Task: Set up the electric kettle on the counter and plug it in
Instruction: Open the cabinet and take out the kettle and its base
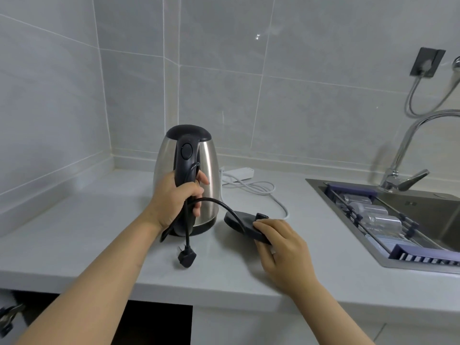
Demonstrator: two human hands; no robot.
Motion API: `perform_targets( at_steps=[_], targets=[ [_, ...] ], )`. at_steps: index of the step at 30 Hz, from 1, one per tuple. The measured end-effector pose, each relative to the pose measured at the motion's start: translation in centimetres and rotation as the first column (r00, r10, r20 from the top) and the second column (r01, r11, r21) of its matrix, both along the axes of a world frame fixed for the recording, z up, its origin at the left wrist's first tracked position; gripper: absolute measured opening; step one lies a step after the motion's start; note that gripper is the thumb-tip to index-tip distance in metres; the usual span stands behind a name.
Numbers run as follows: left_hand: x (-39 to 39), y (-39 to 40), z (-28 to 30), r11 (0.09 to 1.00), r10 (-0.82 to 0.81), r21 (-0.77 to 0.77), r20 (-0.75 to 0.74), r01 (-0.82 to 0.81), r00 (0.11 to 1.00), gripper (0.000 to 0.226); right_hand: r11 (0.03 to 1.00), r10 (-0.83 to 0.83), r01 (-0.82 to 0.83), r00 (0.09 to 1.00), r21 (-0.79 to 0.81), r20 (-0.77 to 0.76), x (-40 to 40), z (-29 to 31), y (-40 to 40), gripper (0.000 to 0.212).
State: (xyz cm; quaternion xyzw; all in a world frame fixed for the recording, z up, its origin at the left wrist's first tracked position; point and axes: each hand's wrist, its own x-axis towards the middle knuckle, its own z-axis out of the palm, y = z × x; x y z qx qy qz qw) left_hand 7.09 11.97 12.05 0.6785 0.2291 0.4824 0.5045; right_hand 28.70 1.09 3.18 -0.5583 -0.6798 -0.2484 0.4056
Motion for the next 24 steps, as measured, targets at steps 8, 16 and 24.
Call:
perform_targets(
  at_steps=[8,16,24],
  targets=[
    [0.8,2.2,-0.2,0.999,0.03,-0.024,0.019,-0.029,0.999,0.016,0.988,-0.018,0.019,1.0,-0.155,0.006,-0.2,-0.2,0.7,0.027],
    [0.9,2.7,-3.2,0.925,0.372,0.103,-0.059,-0.365,0.926,0.051,0.916,-0.084,0.06,0.995,-0.396,-0.043,-0.3,0.0,1.0,0.052],
    [0.5,0.6,-5.9,0.892,0.4,0.26,-0.073,-0.37,0.914,0.073,0.888,-0.06,0.013,0.994,-0.461,-0.089,-0.4,0.1,0.9,0.05]
  ],
)
